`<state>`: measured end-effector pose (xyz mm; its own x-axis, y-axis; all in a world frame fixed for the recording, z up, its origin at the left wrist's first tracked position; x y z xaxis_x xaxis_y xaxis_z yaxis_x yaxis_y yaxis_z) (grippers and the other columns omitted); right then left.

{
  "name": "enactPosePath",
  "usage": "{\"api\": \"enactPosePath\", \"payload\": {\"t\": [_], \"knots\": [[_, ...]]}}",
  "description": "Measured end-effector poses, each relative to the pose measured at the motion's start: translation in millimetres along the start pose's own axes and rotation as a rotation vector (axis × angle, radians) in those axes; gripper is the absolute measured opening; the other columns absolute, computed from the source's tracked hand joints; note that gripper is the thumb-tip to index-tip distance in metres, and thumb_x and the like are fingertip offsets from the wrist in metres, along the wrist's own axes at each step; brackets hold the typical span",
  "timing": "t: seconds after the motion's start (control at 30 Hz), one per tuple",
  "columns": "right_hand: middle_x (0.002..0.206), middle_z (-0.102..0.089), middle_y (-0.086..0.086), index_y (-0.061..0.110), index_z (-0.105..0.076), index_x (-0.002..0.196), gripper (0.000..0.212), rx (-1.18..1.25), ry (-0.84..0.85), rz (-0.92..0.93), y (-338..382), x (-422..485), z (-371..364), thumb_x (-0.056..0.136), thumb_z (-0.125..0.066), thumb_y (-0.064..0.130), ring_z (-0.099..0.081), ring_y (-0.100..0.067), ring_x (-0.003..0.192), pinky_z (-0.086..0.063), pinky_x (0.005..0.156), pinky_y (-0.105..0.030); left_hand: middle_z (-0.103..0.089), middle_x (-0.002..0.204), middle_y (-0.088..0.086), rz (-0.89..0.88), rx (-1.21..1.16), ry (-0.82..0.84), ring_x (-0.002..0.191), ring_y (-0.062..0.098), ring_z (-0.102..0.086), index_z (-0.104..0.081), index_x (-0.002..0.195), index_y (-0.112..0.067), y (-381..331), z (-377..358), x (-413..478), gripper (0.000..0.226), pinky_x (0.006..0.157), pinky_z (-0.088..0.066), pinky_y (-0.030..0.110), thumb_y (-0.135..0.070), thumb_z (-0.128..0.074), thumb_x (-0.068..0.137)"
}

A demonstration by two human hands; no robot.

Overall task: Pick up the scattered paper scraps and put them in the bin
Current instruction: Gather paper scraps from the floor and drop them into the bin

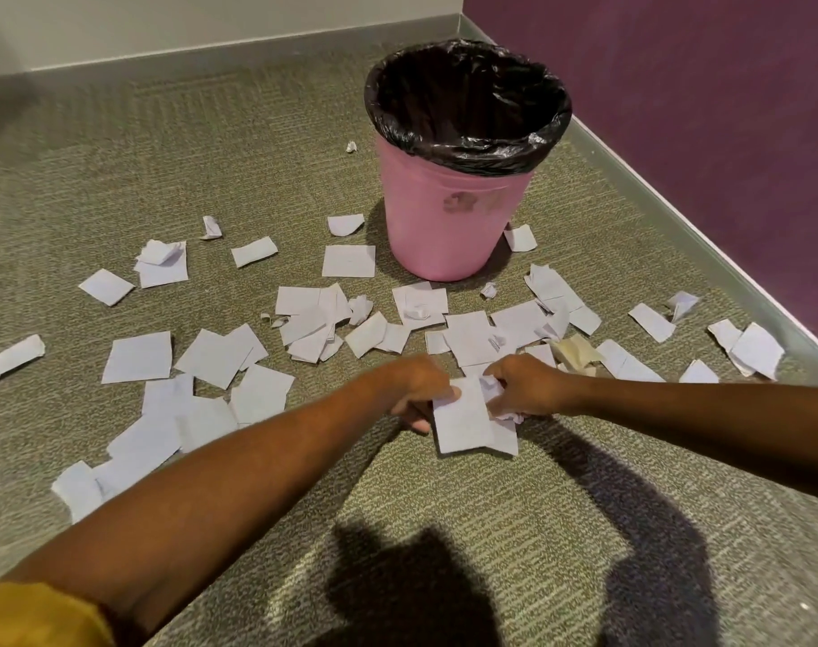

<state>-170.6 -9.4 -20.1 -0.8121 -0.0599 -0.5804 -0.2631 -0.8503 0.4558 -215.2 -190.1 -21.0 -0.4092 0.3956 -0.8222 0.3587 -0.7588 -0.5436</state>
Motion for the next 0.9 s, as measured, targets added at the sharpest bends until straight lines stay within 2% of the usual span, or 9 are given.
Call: {"api": "enactPosePath", "payload": {"t": [0.13,0.23,0.37,0.43,0.53,0.63,0.7,0.77,0.9], "knots": [[0.075,-0.075,-0.003,0.015,-0.069,0.078,0.019,0.073,-0.009,-0.061,-5,0,-8,0.08,-0.087,0.011,-0.066,-0.016,0.064,-0.052,0.058,-0.029,-0.071,0.099,0.016,0.002,0.029,-0.148,0.078,0.026,-0.07,-0.062,0.121,0.002,4,-23,4,0.033,0.054,-0.06,0.024,-0.015,-0.076,0.097],[0.08,-0.077,-0.003,0.018,-0.07,0.078,0.023,0.112,-0.023,-0.086,-8,3,-11,0.08,-0.093,0.018,-0.066,-0.014,0.066,-0.049,0.055,-0.025,-0.075,0.112,0.019,0.009,0.014,-0.187,0.101,0.034,-0.074,-0.065,0.127,0.001,12,-32,11,0.055,0.091,-0.064,0.045,-0.017,-0.09,0.082],[0.079,-0.075,-0.005,0.014,-0.068,0.078,0.024,0.144,-0.017,-0.106,-10,3,-10,0.08,-0.092,0.014,-0.066,-0.017,0.066,-0.05,0.057,-0.028,-0.077,0.11,0.017,-0.008,-0.004,-0.227,0.101,0.031,-0.075,-0.068,0.13,0.001,16,-35,12,0.061,0.092,-0.063,0.046,-0.018,-0.094,0.078],[0.077,-0.068,-0.004,0.015,-0.062,0.081,0.03,0.136,-0.014,-0.089,-8,2,-6,0.08,-0.092,0.014,-0.063,-0.016,0.067,-0.047,0.055,-0.024,-0.073,0.121,0.017,-0.037,-0.001,-0.233,0.11,0.03,-0.07,-0.064,0.132,0.0,15,-31,10,0.059,0.092,-0.061,0.041,-0.013,-0.091,0.082],[0.092,-0.066,0.003,0.019,-0.065,0.11,0.044,0.149,-0.016,-0.094,-6,3,-1,0.078,-0.096,0.016,-0.065,-0.016,0.084,-0.045,0.06,-0.021,-0.061,0.135,0.019,-0.084,0.023,-0.242,0.123,0.034,-0.061,-0.055,0.139,-0.006,17,-13,6,0.06,0.101,-0.056,0.044,-0.008,-0.085,0.086],[0.117,-0.07,-0.005,0.014,-0.063,0.136,0.068,0.191,0.034,-0.093,-4,4,-1,0.077,-0.097,0.014,-0.07,-0.024,0.103,-0.057,0.074,-0.028,-0.053,0.147,0.019,-0.126,0.152,-0.258,0.133,0.035,-0.055,-0.052,0.146,-0.008,19,13,-1,0.061,0.112,-0.049,0.046,-0.011,-0.081,0.092],[0.113,-0.069,-0.002,0.018,-0.063,0.128,0.063,0.202,0.091,-0.052,1,3,-5,0.076,-0.098,0.015,-0.071,-0.026,0.104,-0.059,0.077,-0.03,-0.049,0.152,0.02,-0.131,0.218,-0.234,0.131,0.033,-0.054,-0.05,0.148,-0.01,23,32,-4,0.063,0.109,-0.048,0.042,-0.012,-0.08,0.093],[0.107,-0.068,0.002,0.024,-0.061,0.115,0.054,0.174,0.114,-0.015,9,1,-10,0.076,-0.097,0.017,-0.069,-0.022,0.099,-0.056,0.074,-0.028,-0.049,0.152,0.021,-0.12,0.285,-0.196,0.119,0.03,-0.057,-0.047,0.153,-0.01,26,47,-8,0.066,0.093,-0.049,0.036,-0.012,-0.078,0.095],[0.117,-0.069,0.0,0.024,-0.064,0.127,0.068,0.046,0.051,0.054,25,-1,-24,0.07,-0.1,0.022,-0.066,-0.021,0.1,-0.055,0.079,-0.033,-0.064,0.128,0.02,-0.076,0.353,-0.19,0.103,0.03,-0.068,-0.047,0.153,-0.01,39,69,-12,0.063,0.079,-0.055,0.036,-0.009,-0.076,0.097]]}}
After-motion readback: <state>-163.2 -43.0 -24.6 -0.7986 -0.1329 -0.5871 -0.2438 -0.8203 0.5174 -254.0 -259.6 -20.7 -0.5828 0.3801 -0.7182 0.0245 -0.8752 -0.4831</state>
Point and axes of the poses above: each hand's wrist, its own x-axis towards the middle knuckle, its own z-axis out of the back of the hand, y = z × x, the point moved 5 cm from there along x, towards the middle knuckle
